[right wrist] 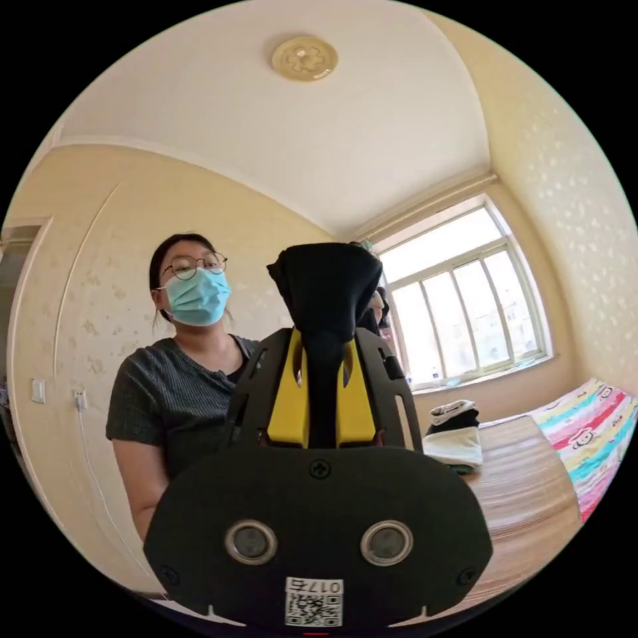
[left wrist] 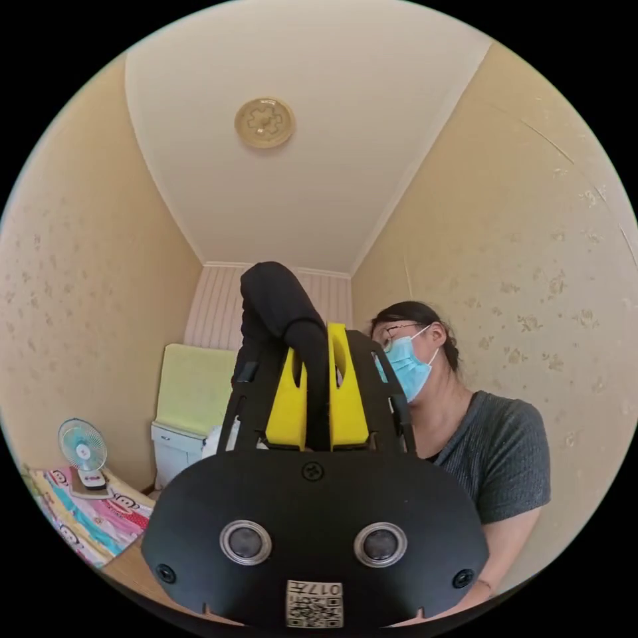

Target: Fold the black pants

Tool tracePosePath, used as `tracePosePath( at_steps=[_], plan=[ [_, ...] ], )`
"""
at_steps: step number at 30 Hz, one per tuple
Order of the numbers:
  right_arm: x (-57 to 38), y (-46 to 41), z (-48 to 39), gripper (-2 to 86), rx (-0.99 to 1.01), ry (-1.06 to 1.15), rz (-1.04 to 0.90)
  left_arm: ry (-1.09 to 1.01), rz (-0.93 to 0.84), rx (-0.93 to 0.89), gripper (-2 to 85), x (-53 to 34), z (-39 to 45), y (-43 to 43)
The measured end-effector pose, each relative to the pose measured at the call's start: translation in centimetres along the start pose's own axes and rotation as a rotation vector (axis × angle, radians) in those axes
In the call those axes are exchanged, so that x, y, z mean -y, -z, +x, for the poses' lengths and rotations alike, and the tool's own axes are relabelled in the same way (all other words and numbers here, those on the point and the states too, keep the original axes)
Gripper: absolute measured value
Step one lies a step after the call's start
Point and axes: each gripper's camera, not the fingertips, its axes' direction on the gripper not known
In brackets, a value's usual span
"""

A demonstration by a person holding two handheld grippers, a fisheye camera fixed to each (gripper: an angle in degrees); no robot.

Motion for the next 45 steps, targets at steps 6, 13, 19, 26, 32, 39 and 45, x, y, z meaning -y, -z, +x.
tracePosePath(
  at_steps=[6,13,19,26,32,39,45],
  plan=[
    [8.9,-6.6,-10.8,4.3,-0.855,0.172,-0.326,0.146,-0.236,0.547,4.0,3.4,-1.4,0.3],
    [14.9,-15.1,-18.8,4.9,-1.032,0.348,-0.408,-0.054,-0.112,0.756,3.8,8.2,1.5,-2.7],
    [19.0,-16.4,-24.5,5.6,-0.931,0.4,-0.436,-0.307,-0.099,0.638,4.0,14.3,6.6,-4.5],
    [22.4,-16.0,-24.2,6.2,-0.93,0.345,-0.438,-0.264,-0.045,0.579,4.1,20.5,3.9,-4.2],
    [21.9,-11.1,-17.2,6.3,-1.009,0.203,-0.419,-0.136,0.026,0.557,4.0,21.3,-5.6,-0.4],
    [22.4,4.1,6.0,7.8,-1.171,-0.133,-0.414,0.113,-0.125,0.747,4.6,21.8,-27.5,3.5],
    [14.0,21.8,28.9,8.4,-1.484,-0.66,-0.347,0.634,-0.253,0.861,8.3,16.0,-60.8,12.8]
  ],
)
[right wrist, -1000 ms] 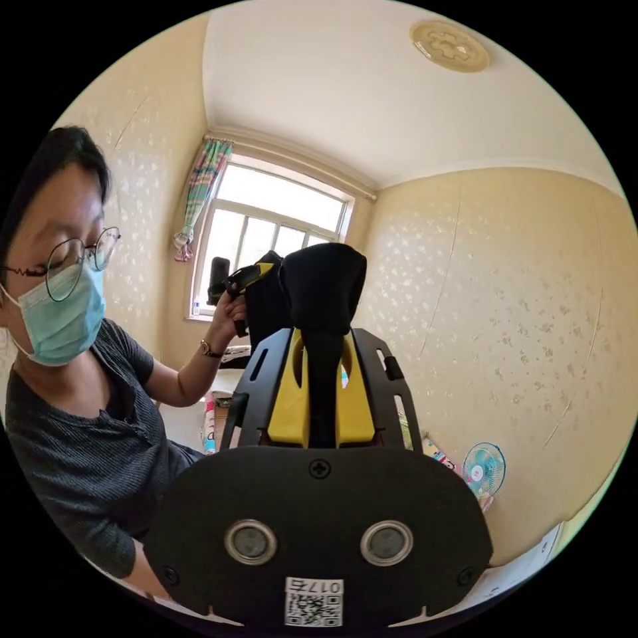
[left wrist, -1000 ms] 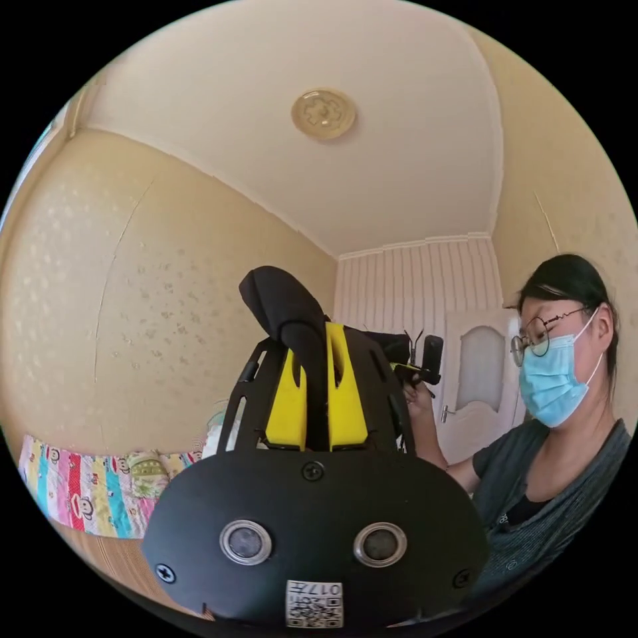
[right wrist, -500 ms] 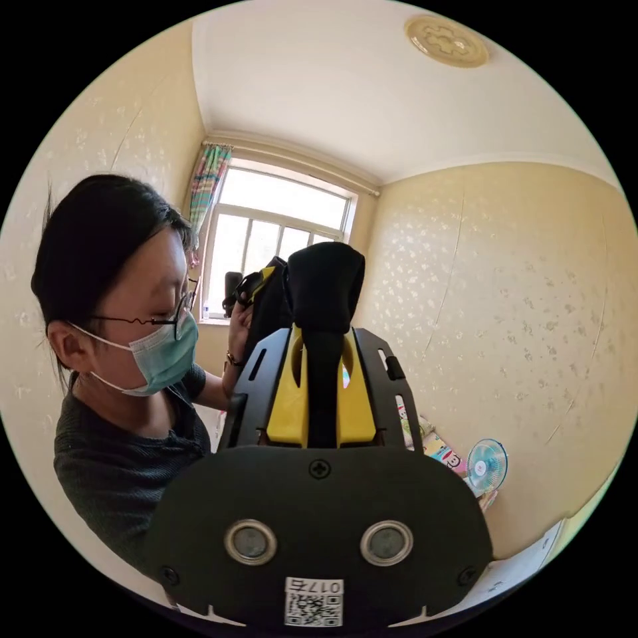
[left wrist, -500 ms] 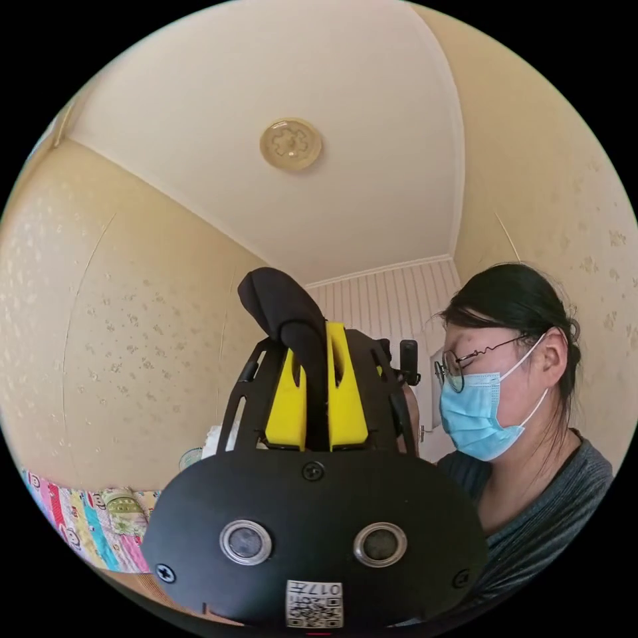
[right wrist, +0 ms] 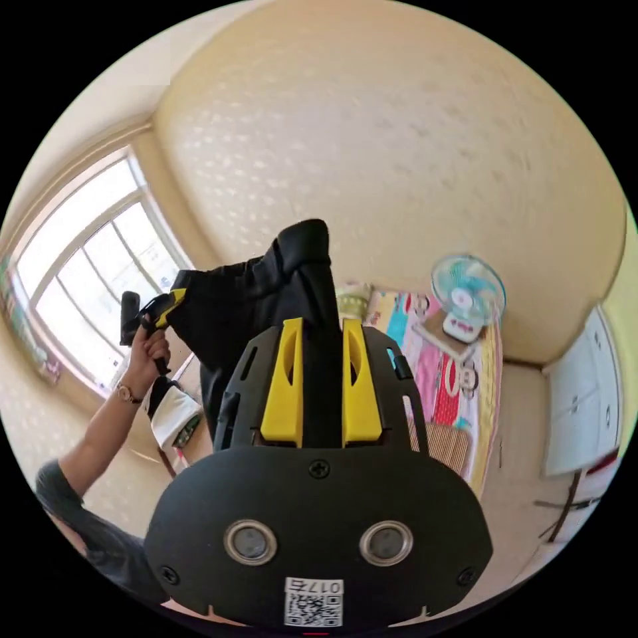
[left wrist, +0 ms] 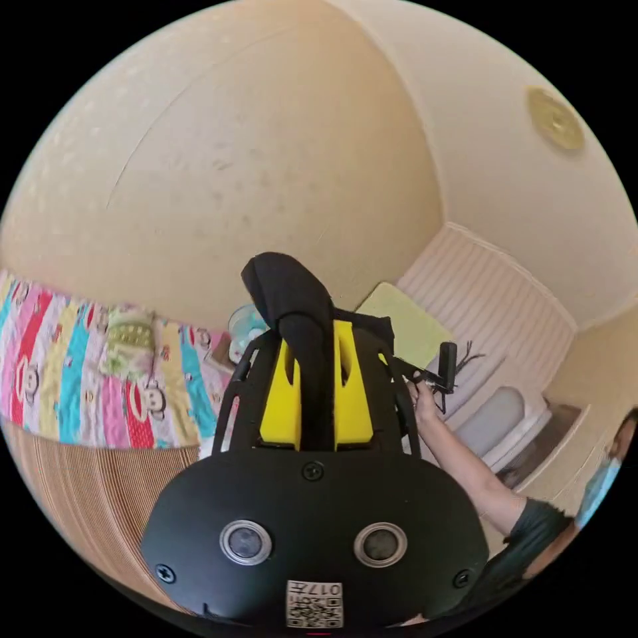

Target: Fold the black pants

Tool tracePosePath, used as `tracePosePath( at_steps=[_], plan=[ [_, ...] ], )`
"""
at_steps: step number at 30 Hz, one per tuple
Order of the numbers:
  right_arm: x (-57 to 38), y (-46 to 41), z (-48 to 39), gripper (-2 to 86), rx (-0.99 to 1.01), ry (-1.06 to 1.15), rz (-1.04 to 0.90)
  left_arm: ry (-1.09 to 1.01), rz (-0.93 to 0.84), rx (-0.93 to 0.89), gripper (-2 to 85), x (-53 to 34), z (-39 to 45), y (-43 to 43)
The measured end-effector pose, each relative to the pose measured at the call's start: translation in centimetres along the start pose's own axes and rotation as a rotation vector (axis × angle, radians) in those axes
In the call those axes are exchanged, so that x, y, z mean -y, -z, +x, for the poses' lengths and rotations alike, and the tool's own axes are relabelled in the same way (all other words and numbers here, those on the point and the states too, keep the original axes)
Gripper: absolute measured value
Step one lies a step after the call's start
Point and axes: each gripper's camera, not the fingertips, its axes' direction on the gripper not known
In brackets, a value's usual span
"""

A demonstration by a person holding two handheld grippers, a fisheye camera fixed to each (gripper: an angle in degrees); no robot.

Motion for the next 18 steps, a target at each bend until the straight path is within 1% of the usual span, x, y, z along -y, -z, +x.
tracePosePath(
  at_steps=[1,2,3,4,5,6,7,8,9,10,11,13,14,16,18],
  plan=[
    [-1.9,-3.0,2.4,7.4,-0.027,-0.046,-0.026,0.155,-0.059,0.047,9.7,-0.5,-5.4,-1.7],
    [-3.2,-4.4,3.3,6.9,-0.038,-0.058,-0.032,0.233,-0.078,0.069,10.8,-2.1,-10.0,-2.5],
    [-5.9,-7.6,5.1,6.2,-0.031,-0.053,-0.084,0.254,-0.09,0.081,10.5,-3.2,-12.0,-2.7],
    [-9.2,-11.3,7.0,5.5,0.014,-0.044,-0.189,0.278,-0.13,0.115,10.0,-5.6,-15.8,-3.0],
    [-11.0,-13.2,8.0,5.3,0.038,-0.048,-0.245,0.304,-0.202,0.174,10.0,-8.3,-19.5,-3.2],
    [-15.2,-16.7,9.9,4.8,0.076,-0.076,-0.347,0.32,-0.245,0.211,10.0,-9.9,-21.4,-3.3],
    [-19.6,-19.7,11.7,4.3,0.103,-0.118,-0.443,0.35,-0.327,0.287,10.0,-13.2,-25.1,-3.2],
    [-21.9,-21.1,12.5,4.1,0.114,-0.144,-0.492,0.399,-0.403,0.354,10.0,-16.8,-28.7,-2.6],
    [-26.4,-23.5,14.0,3.7,0.132,-0.197,-0.579,0.44,-0.439,0.383,9.9,-18.6,-30.4,-2.3],
    [-30.6,-25.3,15.1,3.3,0.153,-0.241,-0.664,0.54,-0.505,0.425,9.9,-22.2,-33.7,-1.3],
    [-32.5,-26.0,15.6,3.1,0.163,-0.262,-0.705,0.633,-0.561,0.444,10.0,-25.5,-36.4,-0.3],
    [-39.6,-27.5,17.1,2.4,0.196,-0.373,-0.803,0.722,-0.624,0.482,10.0,-29.5,-39.0,1.3],
    [-41.1,-27.5,17.5,2.2,0.207,-0.405,-0.812,0.75,-0.67,0.522,10.0,-31.3,-40.0,2.0],
    [-46.0,-27.2,18.7,1.3,0.264,-0.548,-0.829,0.763,-0.736,0.565,10.0,-32.9,-40.9,2.5],
    [-48.5,-26.7,19.4,1.0,0.283,-0.619,-0.841,0.756,-0.766,0.578,9.9,-33.4,-41.2,2.8]
  ],
)
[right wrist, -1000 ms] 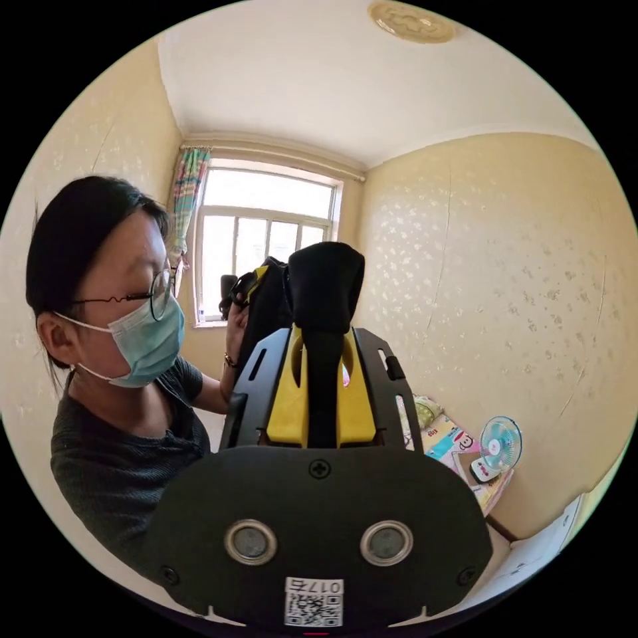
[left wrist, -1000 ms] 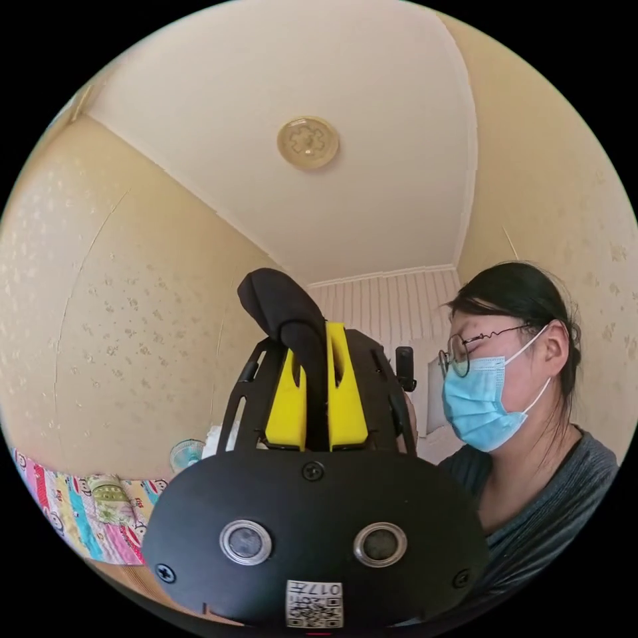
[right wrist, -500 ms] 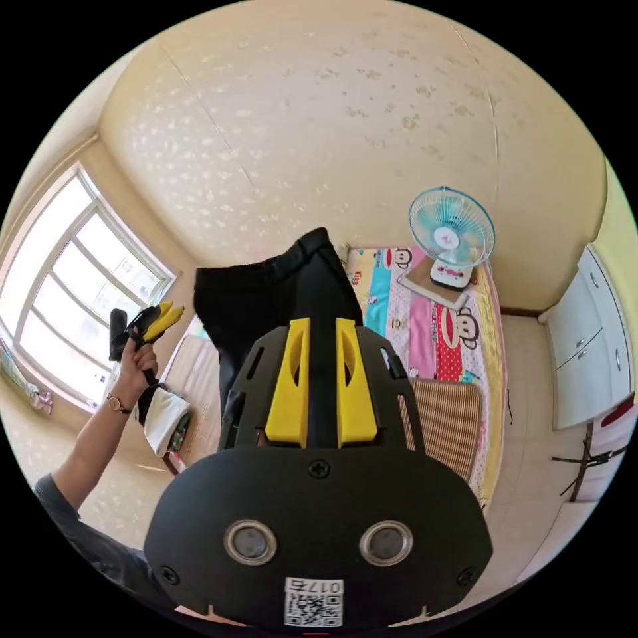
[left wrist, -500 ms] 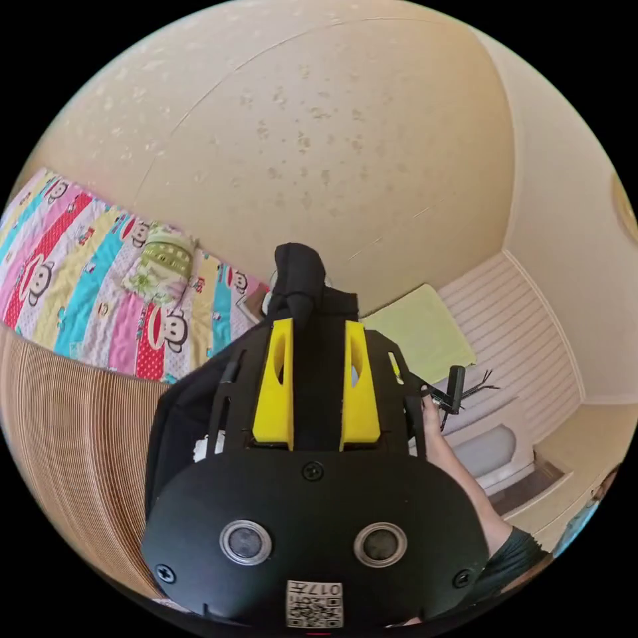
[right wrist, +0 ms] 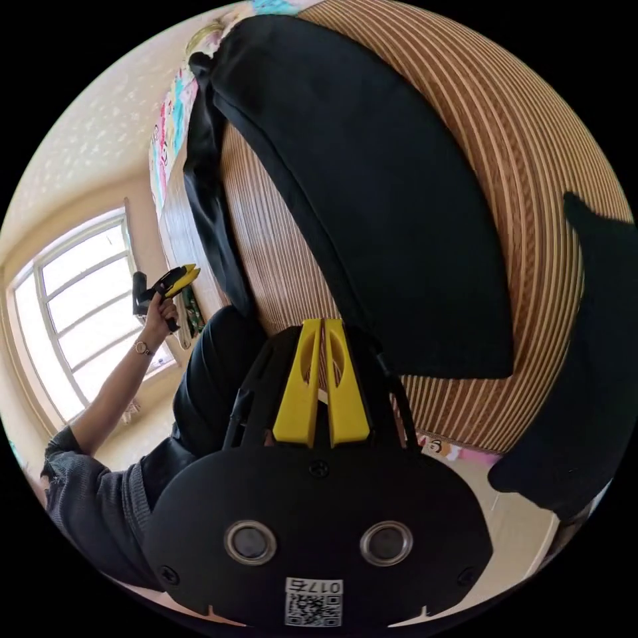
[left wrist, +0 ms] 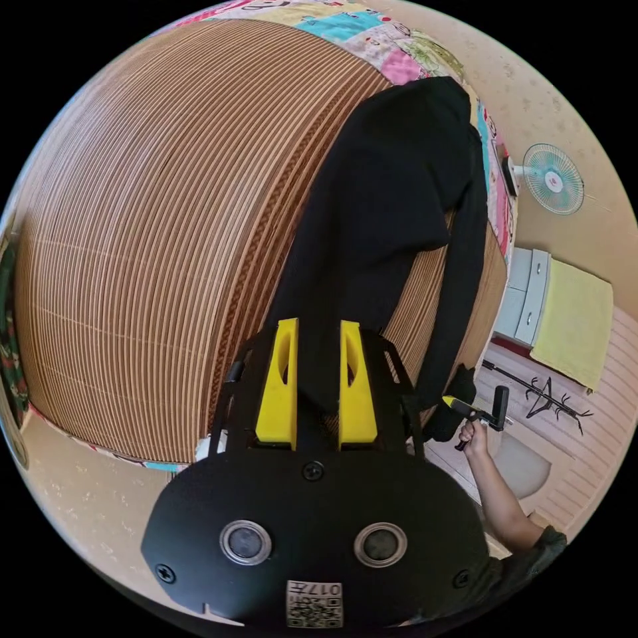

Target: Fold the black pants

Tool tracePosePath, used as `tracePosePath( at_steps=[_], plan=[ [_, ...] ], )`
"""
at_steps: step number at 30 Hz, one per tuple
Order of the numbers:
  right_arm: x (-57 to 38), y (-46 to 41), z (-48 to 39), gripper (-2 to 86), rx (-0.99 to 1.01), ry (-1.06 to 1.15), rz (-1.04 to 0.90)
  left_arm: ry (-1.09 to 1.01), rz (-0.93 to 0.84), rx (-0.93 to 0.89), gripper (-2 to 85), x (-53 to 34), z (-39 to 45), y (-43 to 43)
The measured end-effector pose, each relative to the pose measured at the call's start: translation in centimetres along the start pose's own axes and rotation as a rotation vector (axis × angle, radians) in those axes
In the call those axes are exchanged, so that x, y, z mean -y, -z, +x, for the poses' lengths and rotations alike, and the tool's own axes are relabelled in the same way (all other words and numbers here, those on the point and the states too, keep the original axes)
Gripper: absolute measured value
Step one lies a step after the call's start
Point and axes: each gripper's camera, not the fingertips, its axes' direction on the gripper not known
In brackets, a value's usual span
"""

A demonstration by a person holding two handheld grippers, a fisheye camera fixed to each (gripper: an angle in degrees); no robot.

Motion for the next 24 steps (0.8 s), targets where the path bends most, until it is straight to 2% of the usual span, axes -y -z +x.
tracePosePath(
  at_steps=[5,8,12,16,19,24],
  plan=[
    [-1.7,0.1,2.1,0.7,0.029,-0.037,-0.038,0.025,0.019,-0.004,9.6,1.1,0.4,2.1],
    [-2.1,1.6,1.7,0.6,-0.067,0.052,-0.081,-0.018,0.031,0.054,8.6,1.1,1.8,4.2],
    [-3.3,4.0,1.5,0.4,-0.3,0.224,-0.172,0.005,0.078,0.136,4.9,-0.6,2.0,7.7],
    [-5.7,4.6,1.3,0.4,-0.735,0.355,-0.194,0.31,0.142,0.077,0.3,-5.6,-3.4,11.3],
    [-7.2,4.2,1.5,0.3,-0.805,0.447,-0.174,0.551,0.161,0.019,-0.3,-12.1,-8.4,12.0],
    [-7.3,2.1,5.1,0.3,-0.784,0.39,-0.226,0.89,0.179,-0.03,-0.5,-25.6,-13.6,11.6]
  ],
)
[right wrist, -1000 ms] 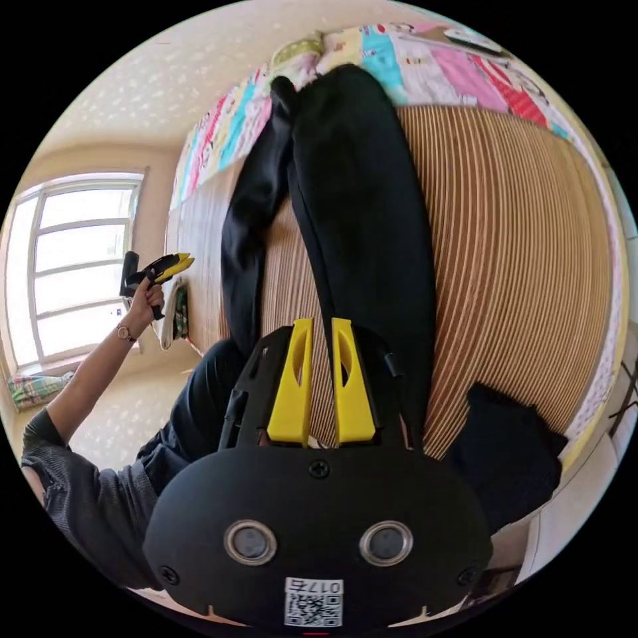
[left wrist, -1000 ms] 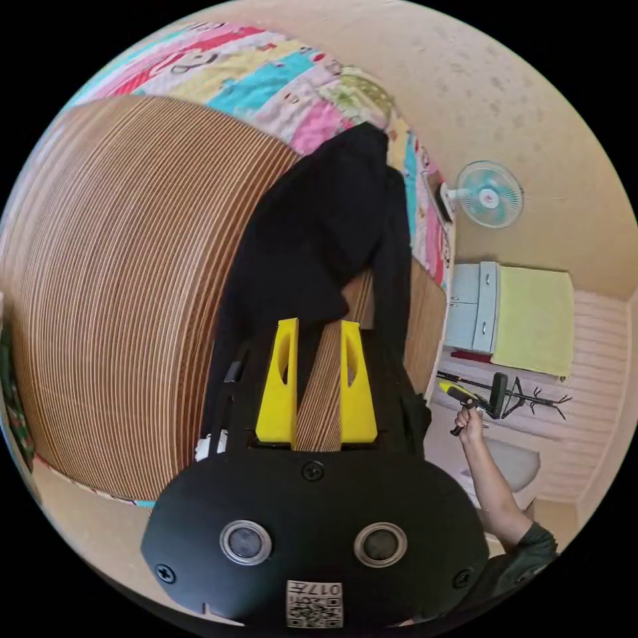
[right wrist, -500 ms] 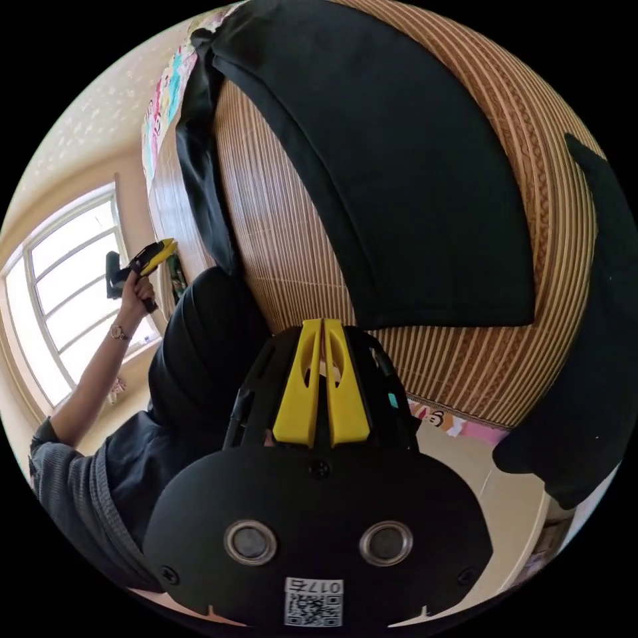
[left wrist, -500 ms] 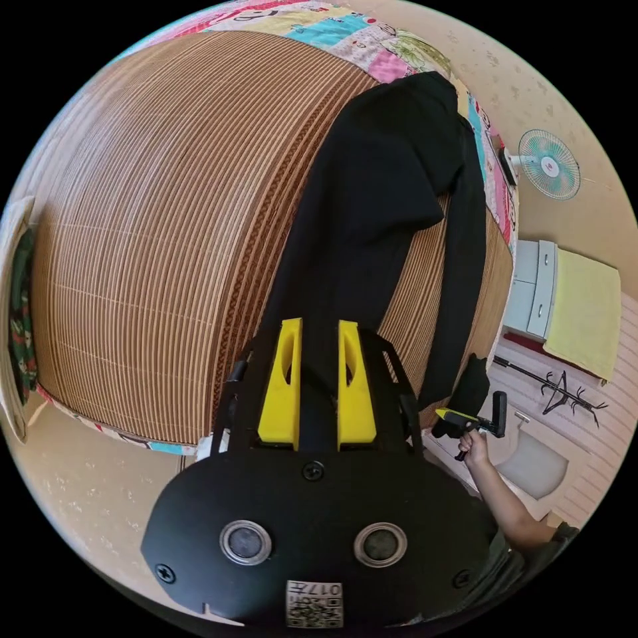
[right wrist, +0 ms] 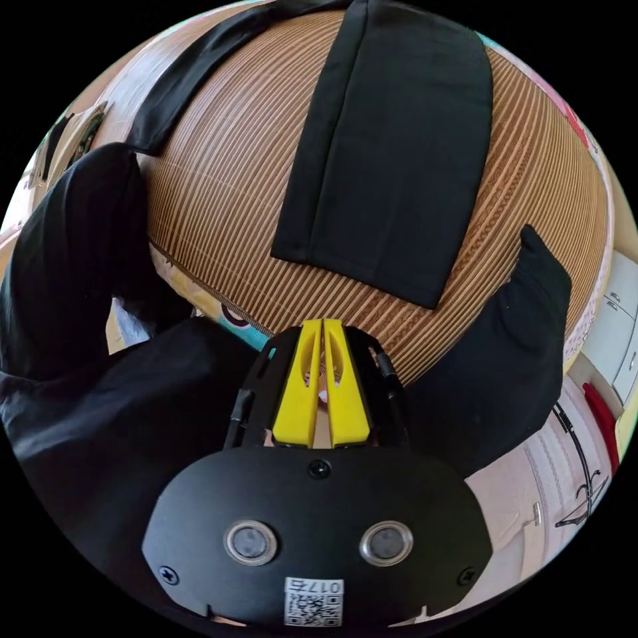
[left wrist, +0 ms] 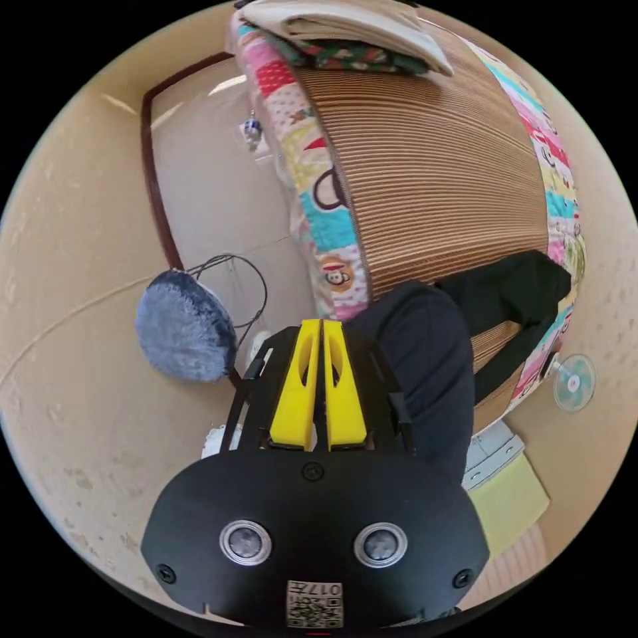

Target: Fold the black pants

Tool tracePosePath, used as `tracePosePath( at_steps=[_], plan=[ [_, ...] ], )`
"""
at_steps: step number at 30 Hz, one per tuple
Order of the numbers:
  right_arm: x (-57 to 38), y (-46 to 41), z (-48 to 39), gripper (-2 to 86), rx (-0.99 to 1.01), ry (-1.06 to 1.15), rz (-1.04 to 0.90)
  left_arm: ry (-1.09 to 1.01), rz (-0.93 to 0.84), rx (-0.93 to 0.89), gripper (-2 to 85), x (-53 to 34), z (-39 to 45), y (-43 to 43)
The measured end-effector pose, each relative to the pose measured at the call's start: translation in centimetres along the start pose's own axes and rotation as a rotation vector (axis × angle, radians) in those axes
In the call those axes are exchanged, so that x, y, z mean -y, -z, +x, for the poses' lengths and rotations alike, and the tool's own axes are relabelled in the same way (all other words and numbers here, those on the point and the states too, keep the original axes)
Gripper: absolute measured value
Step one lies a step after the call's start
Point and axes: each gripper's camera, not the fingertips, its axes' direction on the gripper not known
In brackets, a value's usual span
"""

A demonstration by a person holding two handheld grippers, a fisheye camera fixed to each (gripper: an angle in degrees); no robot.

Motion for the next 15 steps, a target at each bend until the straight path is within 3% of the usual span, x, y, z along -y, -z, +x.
tracePosePath(
  at_steps=[8,15],
  plan=[
    [-0.3,-4.4,-0.2,0.4,-0.056,0.085,-0.056,0.427,0.037,-0.061,-0.5,-11.5,-18.9,1.7],
    [-1.2,-5.5,2.0,0.4,0.005,0.028,-0.058,0.633,0.085,-0.125,-0.5,-16.8,-25.9,3.3]
  ],
)
